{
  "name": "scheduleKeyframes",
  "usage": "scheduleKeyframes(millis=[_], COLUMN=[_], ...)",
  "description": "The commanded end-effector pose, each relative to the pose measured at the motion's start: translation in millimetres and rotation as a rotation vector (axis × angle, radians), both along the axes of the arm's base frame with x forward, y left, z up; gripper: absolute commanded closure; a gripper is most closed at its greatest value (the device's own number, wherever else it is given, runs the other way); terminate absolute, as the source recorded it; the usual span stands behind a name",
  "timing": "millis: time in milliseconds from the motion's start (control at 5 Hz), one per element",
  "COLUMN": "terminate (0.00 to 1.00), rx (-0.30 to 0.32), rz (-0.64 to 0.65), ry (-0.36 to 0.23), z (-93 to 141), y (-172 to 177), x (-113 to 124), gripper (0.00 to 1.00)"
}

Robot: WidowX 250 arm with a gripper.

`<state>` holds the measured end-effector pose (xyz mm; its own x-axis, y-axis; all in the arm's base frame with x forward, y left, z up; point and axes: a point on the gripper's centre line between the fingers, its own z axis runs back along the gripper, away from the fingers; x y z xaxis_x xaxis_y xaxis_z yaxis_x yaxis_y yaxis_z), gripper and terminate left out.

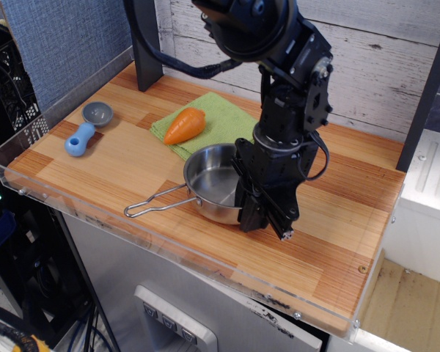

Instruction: Place the saucepan at the bottom edge

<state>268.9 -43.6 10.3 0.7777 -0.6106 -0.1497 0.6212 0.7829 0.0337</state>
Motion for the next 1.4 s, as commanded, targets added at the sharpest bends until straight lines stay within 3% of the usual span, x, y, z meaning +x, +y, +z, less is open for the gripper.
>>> scheduleKeyframes(millis=[0, 400, 600, 800, 1200], terminate=[0.0, 0.0, 0.0, 0.0, 0.0], rx=[0.017, 0.021, 0.032, 0.044, 0.005], rz=[-0.112, -0.097, -0.046, -0.014, 0.133], ry=[-0.027, -0.004, -0.023, -0.045, -0.218], z=[13, 8, 18, 28, 94], y=[-21, -16, -10, -3, 28], x=[-25, -20, -20, -19, -19], gripper=[1.0, 1.0, 0.0, 0.0, 0.0])
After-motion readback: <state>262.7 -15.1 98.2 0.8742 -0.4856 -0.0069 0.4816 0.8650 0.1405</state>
